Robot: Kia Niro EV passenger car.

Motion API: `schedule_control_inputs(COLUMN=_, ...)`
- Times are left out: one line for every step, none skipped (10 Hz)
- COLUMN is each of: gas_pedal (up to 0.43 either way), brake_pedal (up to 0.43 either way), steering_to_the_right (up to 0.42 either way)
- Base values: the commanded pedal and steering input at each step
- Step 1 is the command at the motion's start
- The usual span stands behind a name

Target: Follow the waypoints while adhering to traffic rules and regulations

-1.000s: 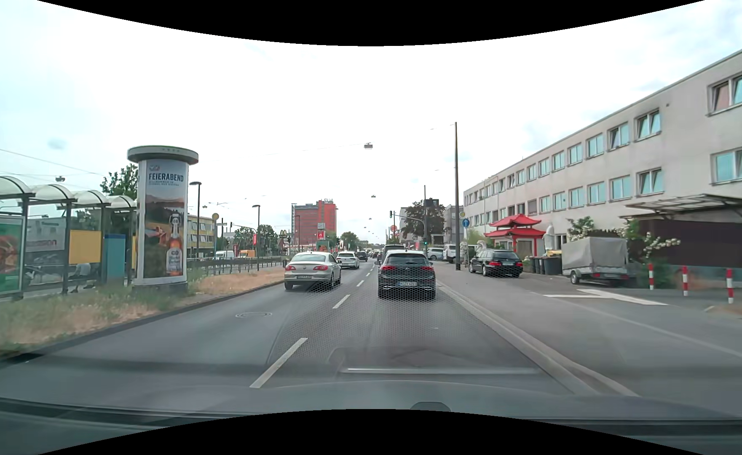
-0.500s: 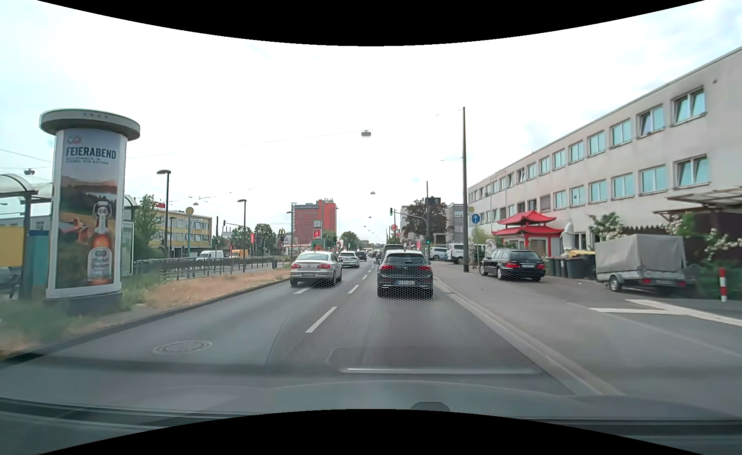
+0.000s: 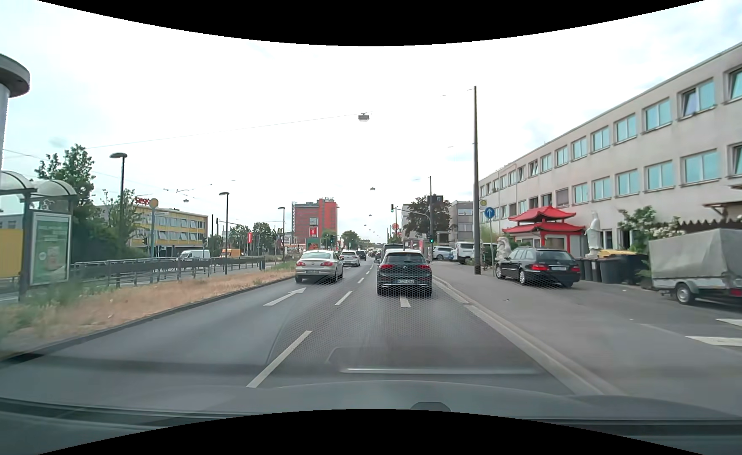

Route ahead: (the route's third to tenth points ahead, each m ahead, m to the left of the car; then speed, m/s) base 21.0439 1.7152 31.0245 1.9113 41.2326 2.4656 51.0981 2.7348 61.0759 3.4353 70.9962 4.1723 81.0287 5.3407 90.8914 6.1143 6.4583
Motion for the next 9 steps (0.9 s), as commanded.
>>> schedule_control_inputs(gas_pedal=0.118, brake_pedal=0.000, steering_to_the_right=-0.011)
schedule_control_inputs(gas_pedal=0.118, brake_pedal=0.000, steering_to_the_right=-0.012)
schedule_control_inputs(gas_pedal=0.118, brake_pedal=0.000, steering_to_the_right=-0.012)
schedule_control_inputs(gas_pedal=0.118, brake_pedal=0.000, steering_to_the_right=-0.012)
schedule_control_inputs(gas_pedal=0.118, brake_pedal=0.000, steering_to_the_right=-0.012)
schedule_control_inputs(gas_pedal=0.118, brake_pedal=0.000, steering_to_the_right=-0.012)
schedule_control_inputs(gas_pedal=0.118, brake_pedal=0.000, steering_to_the_right=-0.012)
schedule_control_inputs(gas_pedal=0.118, brake_pedal=0.000, steering_to_the_right=-0.012)
schedule_control_inputs(gas_pedal=0.118, brake_pedal=0.000, steering_to_the_right=-0.012)
